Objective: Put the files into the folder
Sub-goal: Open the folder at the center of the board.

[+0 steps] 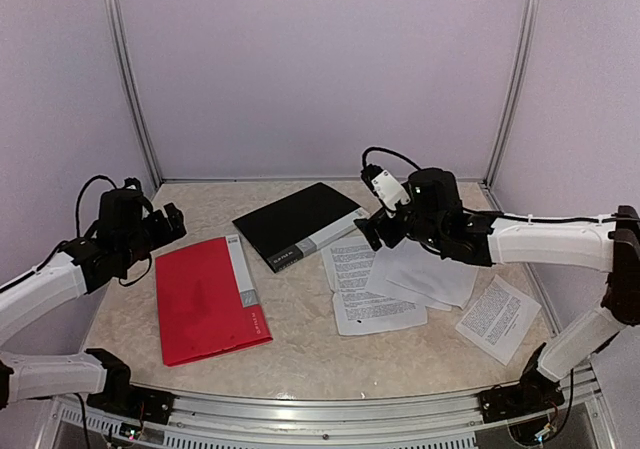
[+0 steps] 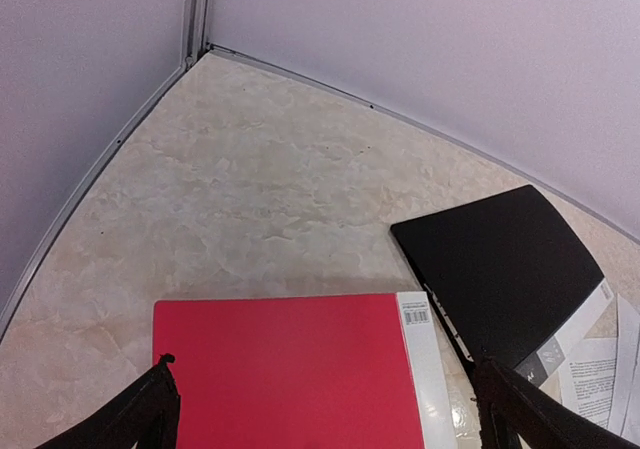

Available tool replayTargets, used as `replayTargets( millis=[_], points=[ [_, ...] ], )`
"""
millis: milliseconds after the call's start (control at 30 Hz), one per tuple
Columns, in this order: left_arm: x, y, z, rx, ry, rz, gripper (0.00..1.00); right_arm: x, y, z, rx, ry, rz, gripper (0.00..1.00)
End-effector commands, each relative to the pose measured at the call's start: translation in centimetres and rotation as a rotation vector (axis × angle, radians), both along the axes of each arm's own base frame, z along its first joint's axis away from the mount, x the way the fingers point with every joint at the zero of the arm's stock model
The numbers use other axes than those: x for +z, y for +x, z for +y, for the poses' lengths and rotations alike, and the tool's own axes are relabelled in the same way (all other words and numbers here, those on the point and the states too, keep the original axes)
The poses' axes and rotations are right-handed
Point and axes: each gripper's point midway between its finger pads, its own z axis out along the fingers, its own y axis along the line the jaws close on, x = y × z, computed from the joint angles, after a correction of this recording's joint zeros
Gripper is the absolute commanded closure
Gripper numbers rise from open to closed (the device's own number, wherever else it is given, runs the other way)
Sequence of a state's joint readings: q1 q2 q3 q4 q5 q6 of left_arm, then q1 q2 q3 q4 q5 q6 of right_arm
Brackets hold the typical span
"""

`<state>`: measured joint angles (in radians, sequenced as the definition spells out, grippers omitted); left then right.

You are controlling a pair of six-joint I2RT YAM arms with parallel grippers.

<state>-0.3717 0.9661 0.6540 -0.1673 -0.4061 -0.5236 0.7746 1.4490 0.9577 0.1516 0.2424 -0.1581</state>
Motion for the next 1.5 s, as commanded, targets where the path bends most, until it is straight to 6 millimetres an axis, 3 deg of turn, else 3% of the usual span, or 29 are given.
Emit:
replayTargets(
  millis=[0,100,267,467,667,1000,1167,1467],
  points=[
    [-2.1,-1.0,1.0,0.052,-0.090,0.100,0.01,-3.4,-2.2,6.9,0.176,-0.142,0.043,0.01],
    [-4.3,-1.2,2.1,0.102,-0.169,0.184,0.01,-4.7,-4.8,11.7,0.315,-0.177,0.044,0.01],
    [-8.4,-1.7,3.4,0.166,-0.289,0.323,0.03,-7.0,-9.7,17.9,0.530,-0.212,0.077,0.02],
    [-12.2,-2.4,3.8,0.189,-0.375,0.437,0.04,-8.3,-13.7,22.1,0.701,-0.230,0.095,0.04],
    [-14.3,-3.1,3.8,0.203,-0.446,0.504,0.03,-10.4,-16.1,23.5,0.795,-0.305,0.127,0.04],
    [-15.7,-3.6,4.5,0.225,-0.513,0.546,0.03,-13.5,-17.6,25.5,0.837,-0.425,0.139,0.07],
    [-17.0,-3.9,4.6,0.229,-0.530,0.579,0.04,-15.5,-17.9,25.7,0.847,-0.499,0.164,0.11],
    [-17.6,-3.5,4.1,0.201,-0.569,0.587,0.06,-17.5,-18.4,25.3,0.837,-0.552,0.198,0.12]
  ],
)
